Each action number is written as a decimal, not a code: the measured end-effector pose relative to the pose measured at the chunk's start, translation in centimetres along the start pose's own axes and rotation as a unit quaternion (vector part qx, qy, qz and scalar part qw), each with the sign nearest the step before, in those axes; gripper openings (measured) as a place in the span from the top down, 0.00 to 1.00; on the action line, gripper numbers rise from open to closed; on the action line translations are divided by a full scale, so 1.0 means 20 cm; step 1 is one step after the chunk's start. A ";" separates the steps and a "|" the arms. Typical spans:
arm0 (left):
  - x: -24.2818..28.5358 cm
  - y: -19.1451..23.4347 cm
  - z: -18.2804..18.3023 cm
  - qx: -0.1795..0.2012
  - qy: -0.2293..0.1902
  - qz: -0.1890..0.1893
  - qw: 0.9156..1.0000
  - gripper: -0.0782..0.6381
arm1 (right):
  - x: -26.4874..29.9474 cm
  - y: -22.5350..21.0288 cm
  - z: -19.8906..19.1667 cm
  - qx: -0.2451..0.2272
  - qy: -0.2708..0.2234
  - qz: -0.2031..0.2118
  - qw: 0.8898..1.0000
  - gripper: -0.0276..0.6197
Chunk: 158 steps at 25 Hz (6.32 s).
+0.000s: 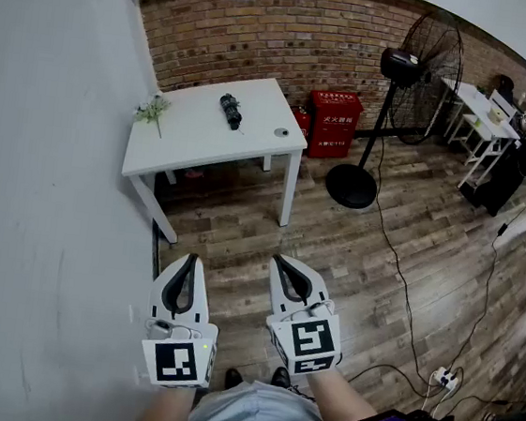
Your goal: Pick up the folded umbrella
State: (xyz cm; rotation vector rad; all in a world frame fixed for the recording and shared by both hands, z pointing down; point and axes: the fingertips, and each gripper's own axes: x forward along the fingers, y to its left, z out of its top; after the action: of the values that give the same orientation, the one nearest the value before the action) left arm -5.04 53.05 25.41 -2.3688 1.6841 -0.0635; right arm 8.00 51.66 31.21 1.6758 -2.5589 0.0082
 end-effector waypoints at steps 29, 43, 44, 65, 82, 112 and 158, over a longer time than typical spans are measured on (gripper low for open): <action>0.07 -0.27 -0.03 0.003 0.017 0.023 1.000 0.88 | -0.10 -0.26 -0.06 -0.007 -0.004 0.038 0.999 0.38; 0.30 -0.13 -0.19 -0.009 0.041 0.039 0.998 0.88 | 0.20 -0.33 -0.13 -0.008 0.019 0.051 0.999 0.39; 0.33 -0.10 -0.21 -0.010 0.043 0.039 0.998 0.88 | 0.24 -0.34 -0.14 -0.007 0.021 0.050 0.999 0.39; 1.20 0.68 -0.43 -0.014 0.012 0.019 1.000 0.88 | 1.39 -0.35 0.05 -0.028 -0.001 0.018 0.999 0.40; 1.49 0.77 -0.58 -0.025 0.019 -0.007 0.999 0.88 | 1.69 -0.45 0.03 -0.037 0.001 -0.004 0.999 0.41; 2.75 0.88 -0.82 0.010 0.081 0.034 0.996 0.88 | 2.83 -1.29 -0.04 0.007 0.012 0.034 0.999 0.41; 3.46 1.67 -1.29 -0.037 0.123 0.053 0.990 0.88 | 4.04 -1.14 -0.35 -0.007 0.111 0.055 0.992 0.41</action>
State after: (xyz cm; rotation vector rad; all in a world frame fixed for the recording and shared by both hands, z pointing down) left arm -16.99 -26.25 36.53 -2.4008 1.9524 -0.2912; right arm -2.74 -30.97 43.03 1.4370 -2.4740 0.1721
